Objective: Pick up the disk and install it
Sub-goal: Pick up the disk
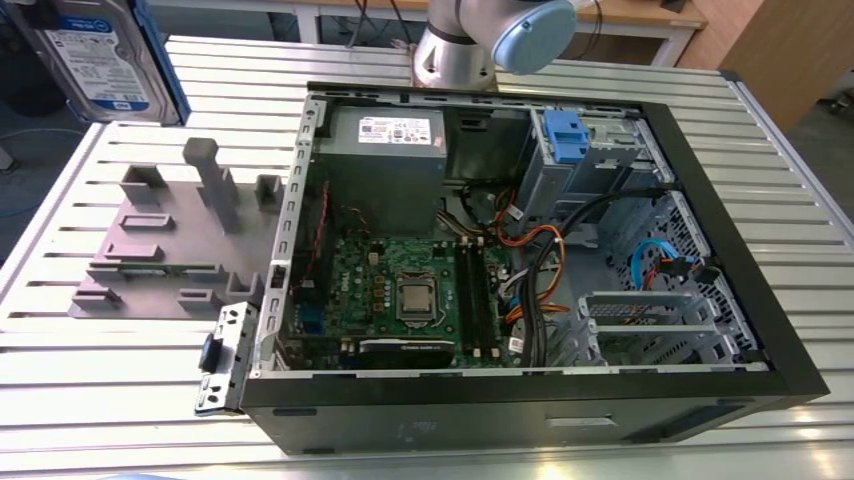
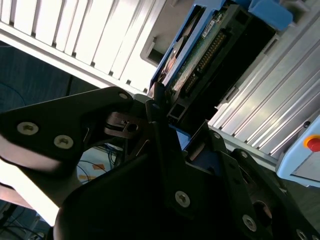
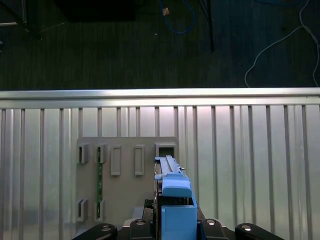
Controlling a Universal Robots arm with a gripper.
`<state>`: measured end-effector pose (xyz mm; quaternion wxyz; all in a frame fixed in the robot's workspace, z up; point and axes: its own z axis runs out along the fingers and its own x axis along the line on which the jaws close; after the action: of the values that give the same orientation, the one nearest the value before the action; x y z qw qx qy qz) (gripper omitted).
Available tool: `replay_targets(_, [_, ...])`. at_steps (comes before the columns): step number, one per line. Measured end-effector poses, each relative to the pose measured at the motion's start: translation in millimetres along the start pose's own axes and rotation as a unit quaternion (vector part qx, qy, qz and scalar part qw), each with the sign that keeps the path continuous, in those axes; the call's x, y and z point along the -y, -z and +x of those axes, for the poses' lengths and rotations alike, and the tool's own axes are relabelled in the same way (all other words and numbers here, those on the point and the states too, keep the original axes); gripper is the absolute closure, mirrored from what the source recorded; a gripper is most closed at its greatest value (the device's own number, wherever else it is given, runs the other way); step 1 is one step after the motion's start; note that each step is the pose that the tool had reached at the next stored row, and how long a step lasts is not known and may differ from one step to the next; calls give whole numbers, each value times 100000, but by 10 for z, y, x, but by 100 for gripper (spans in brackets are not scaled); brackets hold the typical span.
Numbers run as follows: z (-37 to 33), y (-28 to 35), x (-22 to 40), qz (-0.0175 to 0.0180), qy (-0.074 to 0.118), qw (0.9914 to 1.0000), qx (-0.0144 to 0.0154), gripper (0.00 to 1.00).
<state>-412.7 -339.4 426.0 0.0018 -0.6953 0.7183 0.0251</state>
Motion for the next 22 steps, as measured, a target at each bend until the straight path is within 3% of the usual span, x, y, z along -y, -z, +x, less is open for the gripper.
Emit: replay_targets(22, [-6,160,-5,-3,-2,100000,0,63])
